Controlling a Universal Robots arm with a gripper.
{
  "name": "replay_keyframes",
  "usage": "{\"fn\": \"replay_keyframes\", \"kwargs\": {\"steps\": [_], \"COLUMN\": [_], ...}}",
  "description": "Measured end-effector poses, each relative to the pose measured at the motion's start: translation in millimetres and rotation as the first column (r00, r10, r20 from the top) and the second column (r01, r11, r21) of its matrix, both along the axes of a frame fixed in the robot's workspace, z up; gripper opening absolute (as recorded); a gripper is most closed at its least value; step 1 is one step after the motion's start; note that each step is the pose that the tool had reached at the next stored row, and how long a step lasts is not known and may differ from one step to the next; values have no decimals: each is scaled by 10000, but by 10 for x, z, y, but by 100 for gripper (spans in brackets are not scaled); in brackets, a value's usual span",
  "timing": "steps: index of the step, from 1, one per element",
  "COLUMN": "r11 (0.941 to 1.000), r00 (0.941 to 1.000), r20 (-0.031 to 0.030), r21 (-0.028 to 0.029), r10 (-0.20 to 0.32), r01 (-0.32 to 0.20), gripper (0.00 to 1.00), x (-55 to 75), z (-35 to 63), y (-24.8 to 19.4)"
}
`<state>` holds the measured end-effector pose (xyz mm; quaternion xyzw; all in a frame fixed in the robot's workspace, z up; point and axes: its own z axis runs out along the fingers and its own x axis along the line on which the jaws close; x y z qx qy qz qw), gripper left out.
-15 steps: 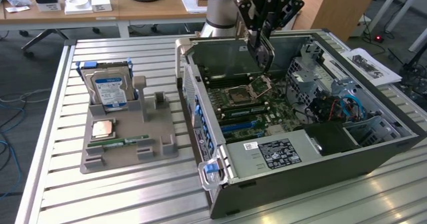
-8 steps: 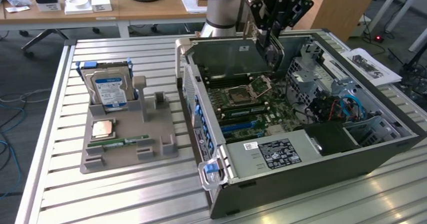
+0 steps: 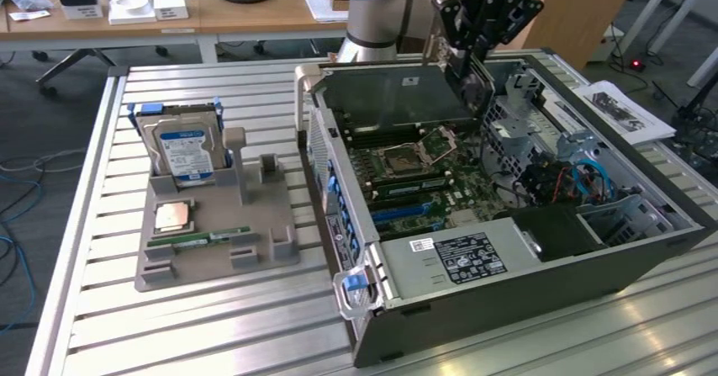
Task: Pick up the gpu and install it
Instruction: 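Pick up the gpu and move the gpu toward the slot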
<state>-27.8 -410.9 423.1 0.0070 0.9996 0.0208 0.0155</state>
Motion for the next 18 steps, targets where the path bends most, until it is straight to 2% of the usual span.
{"fn": "replay_keyframes", "kwargs": {"steps": [18], "r11": [10000], "r00": [10000], "r20": [1], "r21": [2], "r10": [1], "r01": [-1], "gripper": [27], "x": [488], "z": [-3], "y": [6]}}
